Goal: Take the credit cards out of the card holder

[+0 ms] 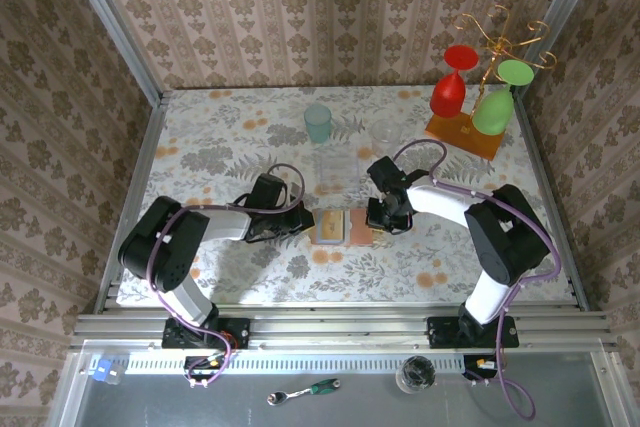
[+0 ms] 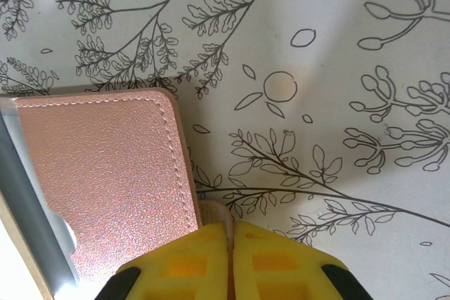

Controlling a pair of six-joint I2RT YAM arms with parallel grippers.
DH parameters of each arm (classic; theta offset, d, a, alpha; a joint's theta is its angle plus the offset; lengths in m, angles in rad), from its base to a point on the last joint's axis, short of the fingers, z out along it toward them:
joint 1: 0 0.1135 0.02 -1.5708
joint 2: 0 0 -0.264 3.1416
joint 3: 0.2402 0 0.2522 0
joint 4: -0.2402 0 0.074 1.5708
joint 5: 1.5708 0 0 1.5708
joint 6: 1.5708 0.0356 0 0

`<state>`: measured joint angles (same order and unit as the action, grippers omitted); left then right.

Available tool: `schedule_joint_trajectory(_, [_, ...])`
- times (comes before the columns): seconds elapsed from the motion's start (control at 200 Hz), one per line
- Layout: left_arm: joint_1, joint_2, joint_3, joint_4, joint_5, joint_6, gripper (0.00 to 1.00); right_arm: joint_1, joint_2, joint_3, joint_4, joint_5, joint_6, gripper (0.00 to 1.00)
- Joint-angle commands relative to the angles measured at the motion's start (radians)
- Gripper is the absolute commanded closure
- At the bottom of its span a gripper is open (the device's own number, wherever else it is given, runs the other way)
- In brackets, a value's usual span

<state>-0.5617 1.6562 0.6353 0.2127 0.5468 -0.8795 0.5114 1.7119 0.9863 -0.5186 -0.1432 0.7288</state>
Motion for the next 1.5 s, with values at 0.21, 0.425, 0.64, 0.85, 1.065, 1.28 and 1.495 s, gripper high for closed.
schedule_joint_trajectory(0.21, [0.026, 0.048, 0.024, -0.108, 0.008, 0.000, 1.00, -0.001, -0.002, 0.016, -0.055, 0.080, -0.045, 0.89])
schedule_joint_trajectory(0.425, [0.031, 0.062, 0.027, -0.144, 0.001, 0.005, 1.00, -0.008, 0.014, 0.031, -0.058, 0.086, -0.078, 0.89])
schedule_joint_trajectory(0.64, [0.032, 0.061, 0.024, -0.150, -0.007, 0.000, 1.00, -0.010, 0.038, 0.064, -0.065, 0.085, -0.106, 0.91])
schedule_joint_trajectory(0.85, [0.032, 0.063, 0.024, -0.151, -0.008, -0.003, 1.00, -0.014, 0.038, 0.056, -0.090, 0.118, -0.112, 0.87])
schedule_joint_trajectory(1.065, [0.032, 0.066, 0.026, -0.152, -0.007, -0.003, 1.00, -0.032, 0.014, 0.030, -0.108, 0.147, -0.115, 0.80])
schedule_joint_trajectory(1.28, [0.032, 0.064, 0.025, -0.154, -0.008, -0.003, 1.00, -0.045, 0.012, 0.021, -0.128, 0.168, -0.122, 0.74])
schedule_joint_trajectory(1.495, [0.032, 0.063, 0.024, -0.153, -0.008, -0.006, 1.00, -0.048, 0.009, 0.030, -0.162, 0.206, -0.129, 0.69])
